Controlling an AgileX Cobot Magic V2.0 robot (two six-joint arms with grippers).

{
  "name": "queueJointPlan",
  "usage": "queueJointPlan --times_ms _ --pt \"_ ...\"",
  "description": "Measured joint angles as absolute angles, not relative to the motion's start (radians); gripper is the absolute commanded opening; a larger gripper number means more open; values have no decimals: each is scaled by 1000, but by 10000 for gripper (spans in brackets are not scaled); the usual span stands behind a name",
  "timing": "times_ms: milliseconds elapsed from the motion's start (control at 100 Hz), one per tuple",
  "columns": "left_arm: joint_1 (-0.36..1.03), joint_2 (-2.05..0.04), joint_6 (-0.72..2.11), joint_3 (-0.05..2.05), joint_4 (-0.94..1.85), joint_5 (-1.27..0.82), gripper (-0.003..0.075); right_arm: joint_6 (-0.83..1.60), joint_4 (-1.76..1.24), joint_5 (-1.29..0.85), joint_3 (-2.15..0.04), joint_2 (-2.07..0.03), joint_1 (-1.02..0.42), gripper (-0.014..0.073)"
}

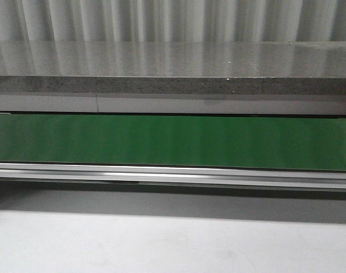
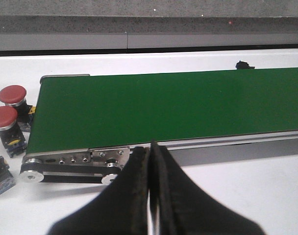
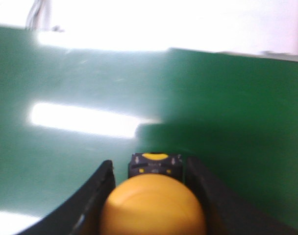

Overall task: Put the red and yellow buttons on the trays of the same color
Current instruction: 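Carry the yellow button with the right gripper into the yellow tray, release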

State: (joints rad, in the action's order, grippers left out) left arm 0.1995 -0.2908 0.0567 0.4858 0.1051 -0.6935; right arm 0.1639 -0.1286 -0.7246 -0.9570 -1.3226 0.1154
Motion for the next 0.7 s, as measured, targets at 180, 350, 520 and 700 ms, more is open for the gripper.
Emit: queueJointPlan --times_ms 180,350,520,700 --pt "199 -291 57 486 105 -694 -20 111 -119 -701 -957 -1301 326 202" --pt "199 -291 57 486 105 -694 -20 30 -114 -668 -957 -1310 505 202" --pt "199 -291 57 486 105 -694 -20 -33 -115 -648 -957 -1369 607 202" --pt "199 -291 57 486 105 -694 -20 -58 -120 -594 -957 -1468 620 202"
